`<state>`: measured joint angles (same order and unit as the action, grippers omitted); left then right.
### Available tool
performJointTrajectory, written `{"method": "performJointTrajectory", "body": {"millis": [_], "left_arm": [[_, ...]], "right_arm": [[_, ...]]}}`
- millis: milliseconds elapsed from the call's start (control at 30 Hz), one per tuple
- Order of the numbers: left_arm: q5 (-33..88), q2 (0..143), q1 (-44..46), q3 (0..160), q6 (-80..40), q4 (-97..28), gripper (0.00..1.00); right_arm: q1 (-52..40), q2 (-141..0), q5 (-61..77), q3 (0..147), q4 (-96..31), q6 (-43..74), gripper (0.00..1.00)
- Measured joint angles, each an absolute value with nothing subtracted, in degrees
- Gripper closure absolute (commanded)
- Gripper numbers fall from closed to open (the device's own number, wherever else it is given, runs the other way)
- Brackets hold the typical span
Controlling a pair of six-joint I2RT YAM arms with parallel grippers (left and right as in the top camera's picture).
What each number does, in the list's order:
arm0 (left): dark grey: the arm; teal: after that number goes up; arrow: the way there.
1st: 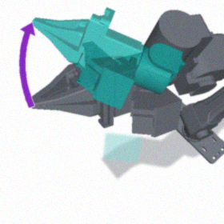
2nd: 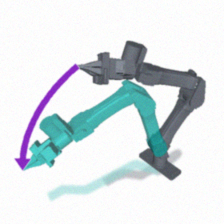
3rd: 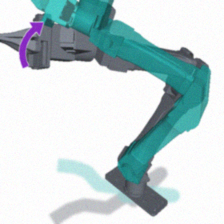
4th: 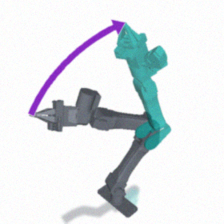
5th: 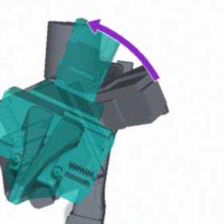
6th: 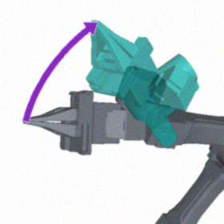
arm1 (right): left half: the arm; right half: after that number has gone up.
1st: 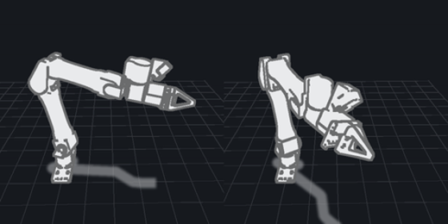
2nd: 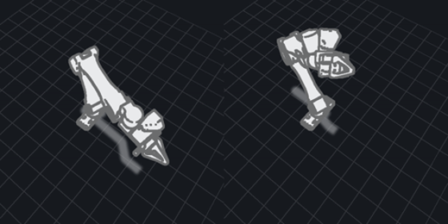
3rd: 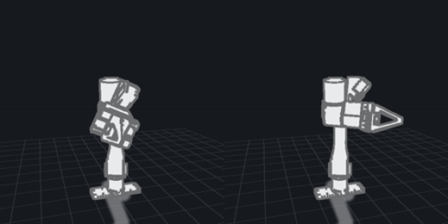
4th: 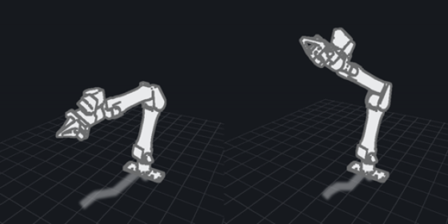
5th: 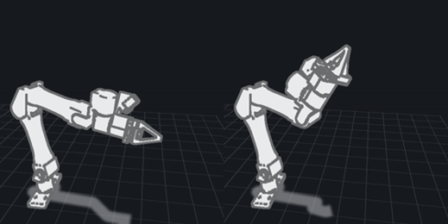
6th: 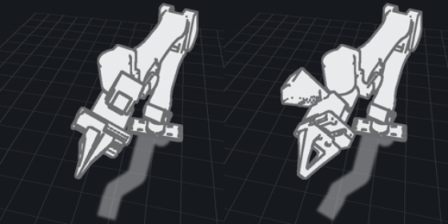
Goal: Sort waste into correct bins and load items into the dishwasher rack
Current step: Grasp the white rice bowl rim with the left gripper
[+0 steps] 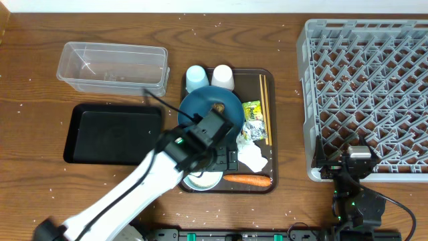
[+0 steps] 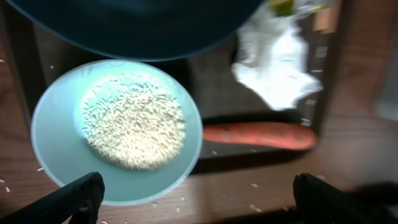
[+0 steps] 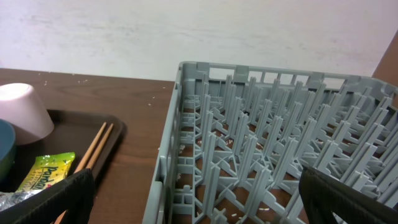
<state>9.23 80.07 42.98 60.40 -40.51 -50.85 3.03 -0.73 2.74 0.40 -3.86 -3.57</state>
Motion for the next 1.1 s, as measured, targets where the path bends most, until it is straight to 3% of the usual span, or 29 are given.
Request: {"method": "performJointTrajectory", "body": {"millis": [433,567,700,867,1100], "left_arm": [[8.54,93.01,42.98,60.4,-40.91,-45.95,0.01],[6.74,95.33,43.81,60.4,-43.77,-45.95,0.12],[3.81,97.03,46.3,60.4,-46.81,-45.93,0.14],[-0.03,97.73,48.56,60.4,-50.7,-45.84,0.28],[-2.59,99.11,48.6,60.4,-53.21,-43.55,0.33]], "right_arm": [[3.03,-0.73,2.74,0.4,-3.88,-3.57,0.01],[3.03,-0.73,2.74,0.4,-3.88,-3.57,0.01],[3.03,-0.73,2.74,0.4,-3.86,-3.57,0.01],[3.03,-0.73,2.74,0.4,-3.86,-3.57,0.01],[3.03,-0.73,2.74,0.4,-3.88,-3.57,0.01]]}}
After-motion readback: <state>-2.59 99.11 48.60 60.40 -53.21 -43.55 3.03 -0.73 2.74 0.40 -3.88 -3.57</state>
